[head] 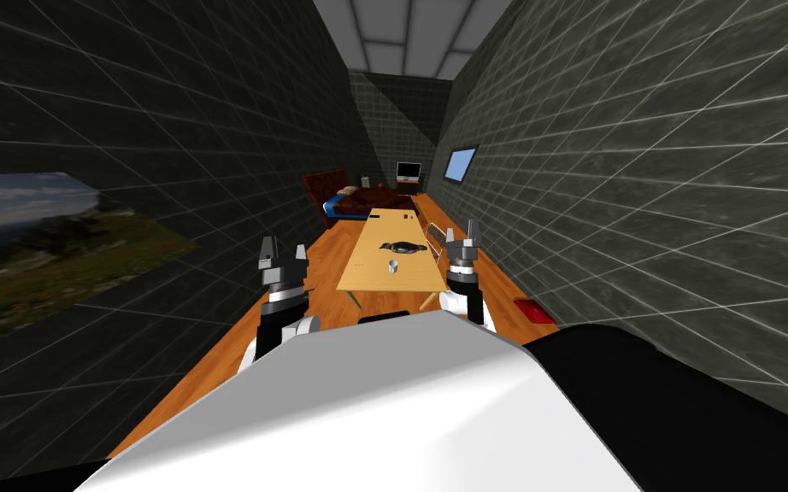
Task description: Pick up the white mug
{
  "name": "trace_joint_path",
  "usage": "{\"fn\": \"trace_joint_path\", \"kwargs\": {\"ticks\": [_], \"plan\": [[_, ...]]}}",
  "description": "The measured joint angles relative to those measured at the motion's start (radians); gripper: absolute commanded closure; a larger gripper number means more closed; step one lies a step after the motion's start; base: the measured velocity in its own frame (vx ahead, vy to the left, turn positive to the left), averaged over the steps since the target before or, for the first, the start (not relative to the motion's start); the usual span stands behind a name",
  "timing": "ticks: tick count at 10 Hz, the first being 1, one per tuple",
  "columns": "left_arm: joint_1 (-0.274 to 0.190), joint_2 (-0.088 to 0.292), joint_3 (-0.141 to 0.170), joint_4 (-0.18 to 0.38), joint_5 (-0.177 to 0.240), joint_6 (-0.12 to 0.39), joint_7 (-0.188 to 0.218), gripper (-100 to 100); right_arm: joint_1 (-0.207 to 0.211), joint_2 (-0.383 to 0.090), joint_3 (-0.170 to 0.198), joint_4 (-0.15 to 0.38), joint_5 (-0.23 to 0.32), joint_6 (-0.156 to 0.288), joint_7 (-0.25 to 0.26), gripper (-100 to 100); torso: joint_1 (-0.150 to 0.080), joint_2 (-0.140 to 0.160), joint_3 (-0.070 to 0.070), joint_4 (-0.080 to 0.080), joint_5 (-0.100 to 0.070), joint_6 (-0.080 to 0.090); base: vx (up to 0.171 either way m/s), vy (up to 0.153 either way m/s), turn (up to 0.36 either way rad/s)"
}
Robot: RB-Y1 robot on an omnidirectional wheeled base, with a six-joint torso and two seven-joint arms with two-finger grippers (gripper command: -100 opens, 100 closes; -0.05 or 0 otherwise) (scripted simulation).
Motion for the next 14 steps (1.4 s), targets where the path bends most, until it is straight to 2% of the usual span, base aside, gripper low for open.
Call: {"fn": "trace_joint_path", "kwargs": {"ticks": [4, 7, 9, 12, 14], "plan": [[0.000, 0.000, 0.000, 0.000, 0.000, 0.000, 0.000, 0, -0.022, -0.033, 0.012, 0.045, 0.079, 0.027, 0.055, -100, -0.001, 0.003, 0.001, 0.001, 0.000, 0.000, -0.041, -0.012, -0.016], [0.000, 0.000, 0.000, 0.000, 0.000, 0.000, 0.000, 0, -0.063, -0.053, 0.021, 0.121, 0.166, 0.054, 0.123, -100, -0.001, 0.003, 0.002, 0.001, 0.000, 0.000, -0.053, -0.012, -0.008], [0.000, 0.000, 0.000, 0.000, 0.000, 0.000, 0.000, 0, -0.085, -0.060, 0.032, 0.144, 0.219, 0.092, 0.166, -100, -0.001, 0.003, 0.002, 0.001, 0.000, 0.000, -0.034, -0.007, 0.001], [0.000, 0.000, 0.000, 0.000, 0.000, 0.000, 0.000, 0, -0.114, -0.067, 0.046, 0.203, 0.299, 0.125, 0.228, -100, 0.000, 0.002, 0.001, 0.000, 0.000, 0.000, -0.033, -0.006, 0.006], [0.000, 0.000, 0.000, 0.000, 0.000, 0.000, 0.000, 0, -0.152, -0.077, 0.050, 0.273, 0.358, 0.146, 0.274, -100, -0.001, 0.002, 0.001, 0.000, 0.000, 0.000, -0.039, -0.007, 0.016]]}}
